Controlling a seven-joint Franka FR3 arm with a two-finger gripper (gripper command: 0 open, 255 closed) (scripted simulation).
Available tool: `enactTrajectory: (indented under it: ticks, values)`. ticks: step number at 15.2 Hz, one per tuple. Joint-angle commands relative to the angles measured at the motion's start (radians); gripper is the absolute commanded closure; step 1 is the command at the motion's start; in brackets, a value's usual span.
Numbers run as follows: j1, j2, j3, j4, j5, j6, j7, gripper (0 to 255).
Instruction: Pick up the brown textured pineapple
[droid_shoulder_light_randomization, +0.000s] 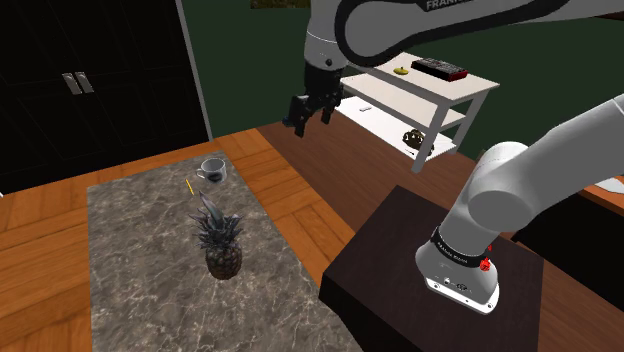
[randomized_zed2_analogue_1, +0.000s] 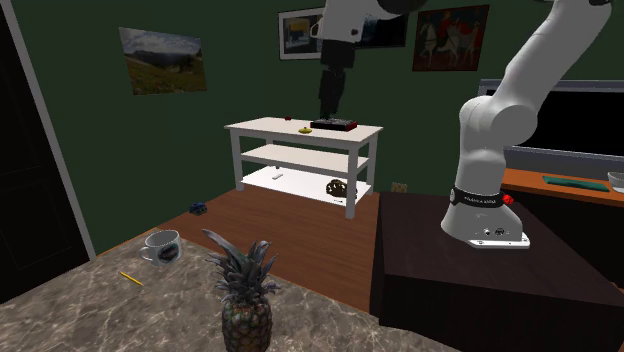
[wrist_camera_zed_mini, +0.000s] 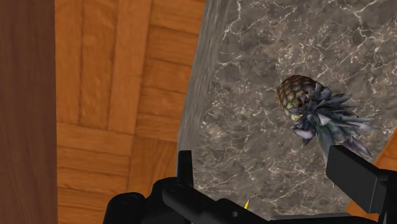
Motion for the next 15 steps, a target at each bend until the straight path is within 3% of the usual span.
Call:
enactTrajectory:
  ticks: [1,8,12,15]
  values:
    - [-0.006,0.065,0.041,0.011,-0.014,0.066,0.052,0]
    - [-0.044,0.314,0.186,0.099,-0.15,0.236,0.279,0]
    - [-0.056,0.483,0.246,0.187,-0.302,0.291,0.447,0]
    - [-0.038,0.618,0.26,0.274,-0.437,0.305,0.579,0]
